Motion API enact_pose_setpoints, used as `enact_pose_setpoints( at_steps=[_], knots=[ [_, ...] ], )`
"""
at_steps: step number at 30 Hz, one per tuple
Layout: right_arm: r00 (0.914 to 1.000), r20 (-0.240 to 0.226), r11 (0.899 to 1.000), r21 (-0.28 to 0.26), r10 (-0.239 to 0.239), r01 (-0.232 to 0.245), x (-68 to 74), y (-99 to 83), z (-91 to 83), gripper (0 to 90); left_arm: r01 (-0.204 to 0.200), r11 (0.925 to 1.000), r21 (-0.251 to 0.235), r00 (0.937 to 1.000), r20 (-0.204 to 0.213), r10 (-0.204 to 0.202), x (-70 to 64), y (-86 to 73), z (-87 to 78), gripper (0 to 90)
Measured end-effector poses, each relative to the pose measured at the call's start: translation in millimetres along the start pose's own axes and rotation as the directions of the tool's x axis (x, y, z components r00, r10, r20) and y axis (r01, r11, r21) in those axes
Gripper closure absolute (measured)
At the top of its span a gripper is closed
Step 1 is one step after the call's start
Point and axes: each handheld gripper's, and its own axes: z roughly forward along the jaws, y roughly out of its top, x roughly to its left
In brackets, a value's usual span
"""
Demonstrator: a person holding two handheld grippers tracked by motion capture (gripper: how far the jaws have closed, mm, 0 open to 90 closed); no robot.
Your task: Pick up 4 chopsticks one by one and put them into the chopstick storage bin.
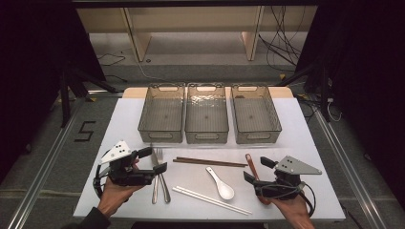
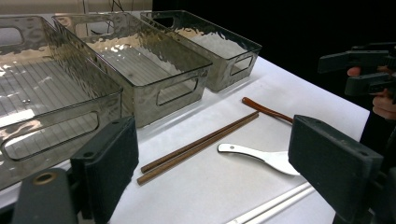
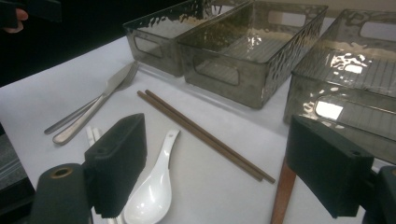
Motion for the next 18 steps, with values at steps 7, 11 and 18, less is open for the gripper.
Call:
enact_pose_setpoints(
  at_steps=[7, 11, 18],
  knots=[
    [0.9998, -0.011, 1.0, 0.026, -0.014, 0.014, 1.8, 1.4, 2.4, 21.9, 0.001, 1.0, -0.001, 1.0, -0.004, -0.001, 0.8, 0.3, 0.1, 15.5],
    [0.9996, -0.018, 0.998, 0.054, -0.022, 0.023, 2.5, 4.2, 3.3, 23.4, -0.005, 0.9999, 0.009, 1.0, -0.007, 0.005, 1.0, 0.3, 0.5, 15.5],
    [0.9952, -0.07, 0.991, 0.109, -0.068, 0.075, 9.2, 10.1, 7.5, 26.9, -0.015, 0.9995, 0.028, 0.9999, -0.005, 0.015, 0.2, 0.1, 2.7, 15.5]
  ],
)
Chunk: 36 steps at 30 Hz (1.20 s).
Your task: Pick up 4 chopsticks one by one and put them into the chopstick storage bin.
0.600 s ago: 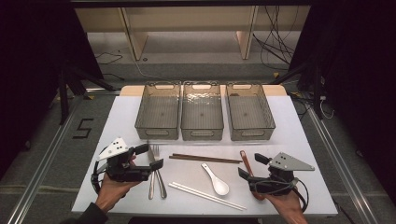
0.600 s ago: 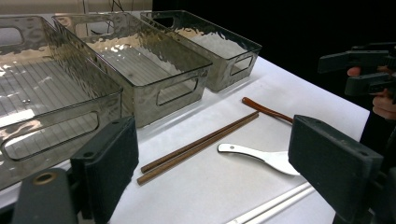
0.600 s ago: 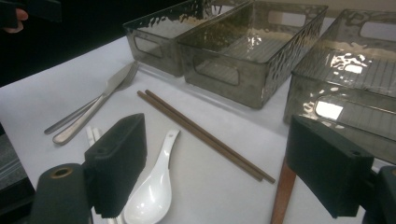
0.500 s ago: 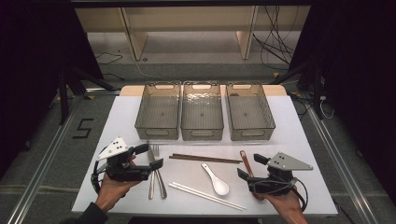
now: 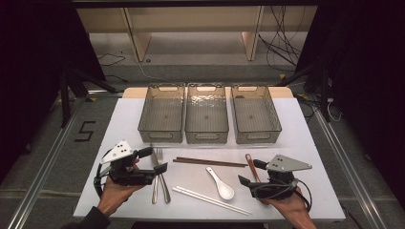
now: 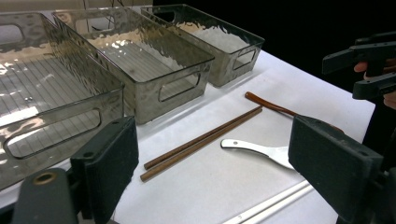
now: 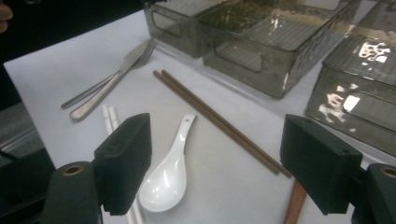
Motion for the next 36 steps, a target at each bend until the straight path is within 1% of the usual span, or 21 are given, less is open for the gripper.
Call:
enact_pose_setpoints(
  at_steps=[3, 4, 7, 9, 10, 13, 14, 18, 19, 21, 22, 24, 25, 26, 28, 29, 30, 31, 32, 34, 36],
  knots=[
    [0.9999, -0.014, 1.0, 0.015, -0.006, 0.006, 1.6, 0.9, 2.4, 27.1, -0.009, 0.9997, 0.025, 1.0, 0.004, 0.009, -0.7, -0.5, 2.0, 15.5],
    [0.9996, -0.026, 0.999, 0.042, -0.01, 0.011, 2.6, 1.5, 5.1, 28.3, -0.015, 0.9994, 0.031, 0.9999, 0.005, 0.015, -0.9, -0.7, 2.8, 15.5],
    [0.9995, -0.03, 0.997, 0.07, -0.013, 0.015, 3.8, 2.6, 8.3, 28.6, -0.021, 0.9986, 0.048, 0.9997, 0.01, 0.021, -2.3, -1.1, 4.9, 15.6],
    [0.9979, -0.047, 0.992, 0.114, -0.043, 0.049, 4.5, 6.6, 14.1, 30.6, -0.026, 0.998, 0.058, 0.9996, 0.014, 0.025, -2.6, -1.5, 6.0, 15.6],
    [0.9979, -0.047, 0.992, 0.114, -0.043, 0.049, 4.5, 6.6, 14.1, 30.6, -0.025, 0.9979, 0.06, 0.9996, 0.014, 0.024, -2.6, -1.6, 6.5, 15.6],
    [0.9964, -0.057, 0.985, 0.155, -0.063, 0.071, 3.5, 11.4, 21.3, 32.1, -0.021, 0.9975, 0.067, 0.9996, 0.018, 0.02, -2.6, -1.8, 7.5, 15.6],
    [0.9942, -0.068, 0.979, 0.18, -0.083, 0.094, 2.8, 14.3, 26.1, 34.2, -0.022, 0.9973, 0.071, 0.9996, 0.019, 0.021, -2.5, -1.9, 7.8, 15.6],
    [0.9912, -0.069, 0.966, 0.226, -0.113, 0.126, 1.6, 19.1, 34.6, 37.6, -0.023, 0.9964, 0.082, 0.9995, 0.024, 0.022, -2.4, -2.2, 9.1, 15.6],
    [0.9893, -0.065, 0.959, 0.245, -0.131, 0.143, -1.3, 22.4, 40.9, 40.1, -0.024, 0.9962, 0.084, 0.9995, 0.024, 0.022, -2.5, -2.1, 9.3, 15.6],
    [0.9887, -0.066, 0.956, 0.256, -0.134, 0.147, -3.6, 24.1, 44.4, 40.6, -0.025, 0.9961, 0.085, 0.9994, 0.025, 0.023, -2.7, -2.2, 9.5, 15.6],
    [0.9879, -0.064, 0.948, 0.28, -0.141, 0.153, -9.7, 28.1, 52.1, 42.2, -0.026, 0.9959, 0.086, 0.9994, 0.026, 0.024, -2.7, -2.2, 9.4, 15.6],
    [0.9881, -0.065, 0.945, 0.289, -0.139, 0.152, -13.3, 30.5, 56.6, 43.3, -0.024, 0.996, 0.086, 0.9994, 0.027, 0.022, -2.4, -2.1, 9.4, 15.6],
    [0.9884, -0.071, 0.941, 0.303, -0.134, 0.149, -17.4, 32.9, 61.4, 44.2, -0.023, 0.996, 0.087, 0.9994, 0.027, 0.021, -2.4, -2.1, 9.4, 15.6],
    [0.9892, -0.071, 0.932, 0.333, -0.129, 0.145, -24.6, 37.7, 71.8, 46.7, -0.024, 0.9958, 0.088, 0.9994, 0.027, 0.022, -2.3, -2.1, 9.2, 15.6],
    [0.9891, -0.081, 0.924, 0.355, -0.123, 0.144, -30.7, 41.7, 82.2, 47.4, -0.02, 0.9962, 0.085, 0.9994, 0.028, 0.018, -2.3, -2.2, 9.3, 15.6],
    [0.989, -0.078, 0.92, 0.364, -0.126, 0.146, -32.7, 43.5, 86.8, 48.0, -0.023, 0.9958, 0.088, 0.9994, 0.028, 0.02, -2.0, -2.1, 9.1, 15.6],
    [0.989, -0.078, 0.92, 0.364, -0.126, 0.146, -32.7, 43.5, 86.8, 48.0, -0.022, 0.9958, 0.089, 0.9994, 0.028, 0.02, -1.9, -2.2, 9.3, 15.6],
    [0.9878, -0.082, 0.914, 0.376, -0.132, 0.153, -35.7, 46.6, 95.3, 49.2, -0.02, 0.9959, 0.088, 0.9995, 0.027, 0.018, -1.9, -2.3, 9.5, 15.6],
    [0.9878, -0.082, 0.914, 0.376, -0.132, 0.153, -35.7, 46.6, 95.3, 49.2, -0.02, 0.9959, 0.089, 0.9995, 0.028, 0.018, -1.7, -2.3, 9.5, 15.6],
    [0.9864, -0.086, 0.902, 0.399, -0.14, 0.163, -37.0, 50.5, 104.5, 49.1, -0.017, 0.9963, 0.085, 0.9995, 0.028, 0.014, -1.8, -2.3, 9.4, 15.6],
    [0.9862, -0.093, 0.901, 0.401, -0.137, 0.163, -38.1, 51.7, 107.5, 49.1, -0.016, 0.9963, 0.085, 0.9995, 0.029, 0.014, -1.6, -2.3, 9.3, 15.6]
  ],
)
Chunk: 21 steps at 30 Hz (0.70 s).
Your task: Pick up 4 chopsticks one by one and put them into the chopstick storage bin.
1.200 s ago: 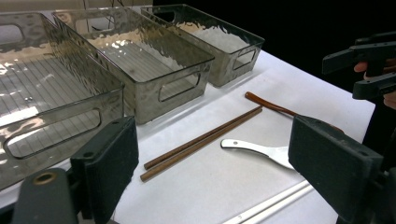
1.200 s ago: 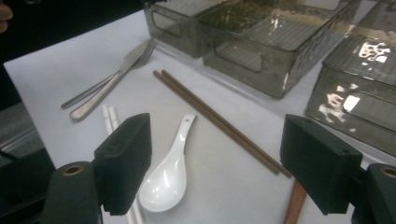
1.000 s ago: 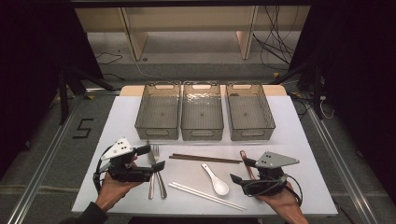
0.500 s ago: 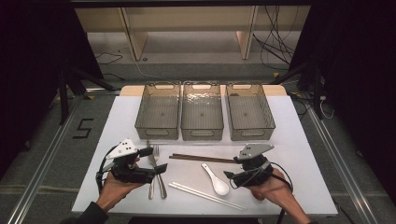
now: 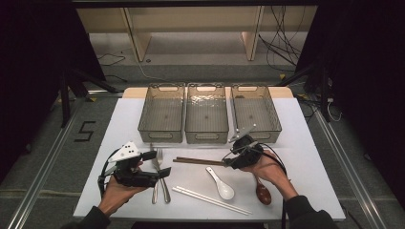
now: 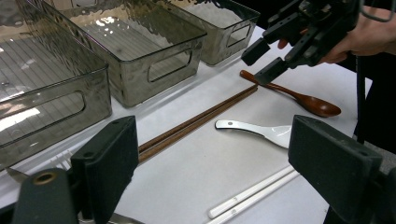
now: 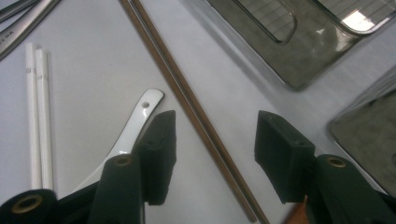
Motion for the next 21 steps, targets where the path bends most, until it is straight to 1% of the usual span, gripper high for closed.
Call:
enact_pose_setpoints(
  at_steps=[1, 4, 5, 6, 8, 9, 10, 13, 15, 17, 20, 21],
  knots=[
    [1.0, 0.0, 1.0, 0.021, -0.002, 0.002, -1.9, 3.5, 3.9, 49.2, 0.001, 1.0, 0.0, 1.0, 0.0, -0.001, 0.1, -0.1, 0.1, 15.6],
    [0.9999, -0.01, 0.999, 0.033, -0.005, 0.006, -4.4, 6.0, 8.4, 49.1, 0.001, 1.0, -0.002, 1.0, 0.0, -0.001, 0.1, 0.0, -0.1, 15.6],
    [0.9999, -0.007, 0.998, 0.061, -0.015, 0.016, -5.7, 8.4, 12.1, 49.0, 0.001, 1.0, -0.002, 1.0, -0.001, -0.001, 0.2, 0.0, -0.2, 15.6],
    [0.9998, -0.01, 0.997, 0.071, -0.016, 0.017, -6.7, 9.5, 13.8, 49.2, 0.002, 1.0, -0.002, 1.0, -0.001, -0.002, 0.3, -0.1, -0.3, 15.6],
    [0.9997, -0.012, 0.997, 0.075, -0.023, 0.024, -8.1, 10.7, 15.5, 49.6, 0.002, 1.0, -0.002, 1.0, -0.002, -0.002, 0.4, -0.1, -0.6, 15.6],
    [0.9996, -0.018, 0.995, 0.098, -0.023, 0.024, -10.0, 12.9, 18.5, 50.1, 0.002, 1.0, -0.003, 1.0, -0.002, -0.002, 0.3, 0.0, -0.7, 15.6],
    [0.9992, -0.016, 0.994, 0.103, -0.035, 0.037, -11.4, 13.8, 21.0, 50.6, 0.002, 1.0, -0.003, 1.0, -0.002, -0.002, 0.3, 0.1, -0.9, 15.6],
    [0.9993, -0.035, 0.992, 0.126, -0.013, 0.017, -14.8, 14.6, 28.1, 53.5, 0.002, 1.0, -0.003, 1.0, 0.0, -0.002, 0.4, 0.1, -0.9, 15.6],
    [0.999, -0.04, 0.989, 0.148, -0.02, 0.026, -16.9, 14.4, 32.9, 54.6, 0.001, 1.0, -0.002, 1.0, 0.0, -0.001, 0.3, 0.2, -1.0, 15.6],
    [0.9986, -0.049, 0.988, 0.153, -0.021, 0.028, -18.0, 14.5, 34.7, 55.6, 0.001, 1.0, -0.003, 1.0, 0.0, -0.001, 0.4, 0.2, -1.0, 15.6],
    [0.9981, -0.057, 0.983, 0.181, -0.023, 0.033, -20.4, 14.5, 41.5, 59.5, 0.001, 1.0, -0.004, 1.0, 0.0, -0.001, 0.3, 0.3, -1.1, 15.6],
    [0.9981, -0.057, 0.983, 0.181, -0.023, 0.033, -20.4, 14.5, 41.5, 59.5, 0.001, 1.0, -0.004, 1.0, 0.0, -0.001, 0.3, 0.3, -1.1, 15.6]
  ],
)
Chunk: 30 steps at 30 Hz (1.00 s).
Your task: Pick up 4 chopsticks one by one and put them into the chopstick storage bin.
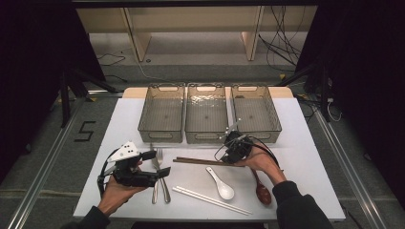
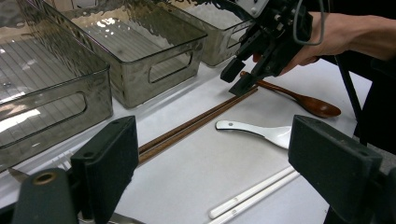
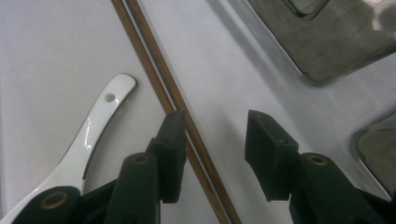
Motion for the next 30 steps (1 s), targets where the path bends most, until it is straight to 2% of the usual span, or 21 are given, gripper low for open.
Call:
enact_pose_setpoints(
  at_steps=[1, 14, 17, 20, 28, 30],
  knots=[
    [1.0, -0.002, 1.0, 0.023, -0.005, 0.005, -1.6, 0.7, 3.8, 60.5, -0.001, 1.0, 0.001, 1.0, 0.0, 0.001, 0.0, 0.0, 0.0, 15.6],
    [0.9982, -0.035, 0.996, 0.068, -0.048, 0.05, -1.8, 8.7, 15.4, 68.9, -0.003, 1.0, 0.0, 1.0, -0.002, 0.003, 0.5, 0.2, -0.4, 15.6],
    [0.998, -0.02, 0.994, 0.094, -0.06, 0.062, -1.4, 10.5, 17.4, 72.5, -0.004, 1.0, 0.0, 1.0, -0.005, 0.004, 0.7, 0.3, -0.6, 15.6],
    [0.9971, -0.018, 0.992, 0.097, -0.074, 0.075, -2.1, 11.2, 17.7, 73.9, -0.004, 1.0, 0.001, 1.0, -0.004, 0.004, 0.7, 0.3, -0.4, 15.6],
    [0.9931, -0.007, 0.982, 0.152, -0.117, 0.116, 0.7, 16.9, 18.3, 79.1, -0.004, 1.0, 0.0, 1.0, -0.006, 0.004, 0.9, 0.3, -0.7, 15.6],
    [0.9901, 0.001, 0.975, 0.173, -0.14, 0.138, 3.3, 18.6, 18.4, 79.5, -0.003, 1.0, 0.001, 1.0, -0.007, 0.004, 1.2, 0.2, -0.6, 15.6]
  ],
)
